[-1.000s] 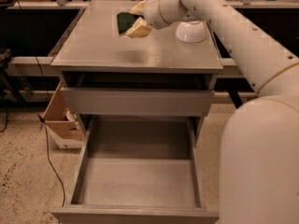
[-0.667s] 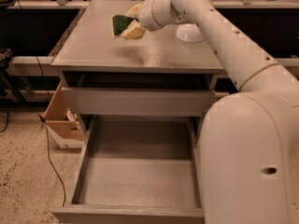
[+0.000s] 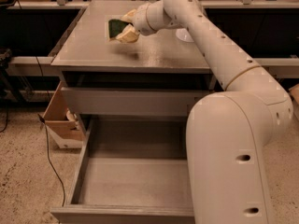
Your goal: Pick sponge from middle drawer and place on counter
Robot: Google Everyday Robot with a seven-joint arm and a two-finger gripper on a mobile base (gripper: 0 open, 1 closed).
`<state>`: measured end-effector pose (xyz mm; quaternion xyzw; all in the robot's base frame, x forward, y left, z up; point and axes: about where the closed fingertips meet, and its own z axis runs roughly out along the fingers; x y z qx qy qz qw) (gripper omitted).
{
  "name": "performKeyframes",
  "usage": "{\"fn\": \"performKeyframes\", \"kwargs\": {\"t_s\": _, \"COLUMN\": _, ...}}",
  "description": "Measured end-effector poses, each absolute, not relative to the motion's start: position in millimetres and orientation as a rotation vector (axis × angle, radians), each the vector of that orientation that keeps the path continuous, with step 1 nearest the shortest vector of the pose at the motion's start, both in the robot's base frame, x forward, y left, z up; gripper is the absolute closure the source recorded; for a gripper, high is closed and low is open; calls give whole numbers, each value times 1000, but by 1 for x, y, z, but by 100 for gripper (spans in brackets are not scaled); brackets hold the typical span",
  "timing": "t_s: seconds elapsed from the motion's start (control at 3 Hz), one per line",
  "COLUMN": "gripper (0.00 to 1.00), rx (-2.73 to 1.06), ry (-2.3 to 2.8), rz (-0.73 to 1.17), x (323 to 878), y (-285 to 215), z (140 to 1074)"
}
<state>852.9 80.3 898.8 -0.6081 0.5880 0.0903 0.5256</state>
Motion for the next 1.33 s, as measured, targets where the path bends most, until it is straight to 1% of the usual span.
{"fn": "performKeyframes", "kwargs": {"t_s": 0.33, "gripper": 18, "rx": -1443, "ry": 1424, "rz": 228, "x": 850, "y": 78, "z": 895}}
{"fn": "performKeyframes", "kwargs": {"t_s": 0.67, "gripper": 0, "rx": -1420, "ry": 1441, "rz": 257, "x": 842, "y": 74, "z": 893}}
{"fn": "performKeyframes", "kwargs": {"t_s": 1.0, "gripper": 0, "rx": -1385, "ry": 1440, "rz": 283, "x": 834, "y": 71, "z": 898}}
{"fn": "performKeyframes", "kwargs": {"t_s": 1.33, "gripper": 0, "rx": -1300, "ry": 1426, "rz": 277, "x": 818, "y": 36, "z": 930}}
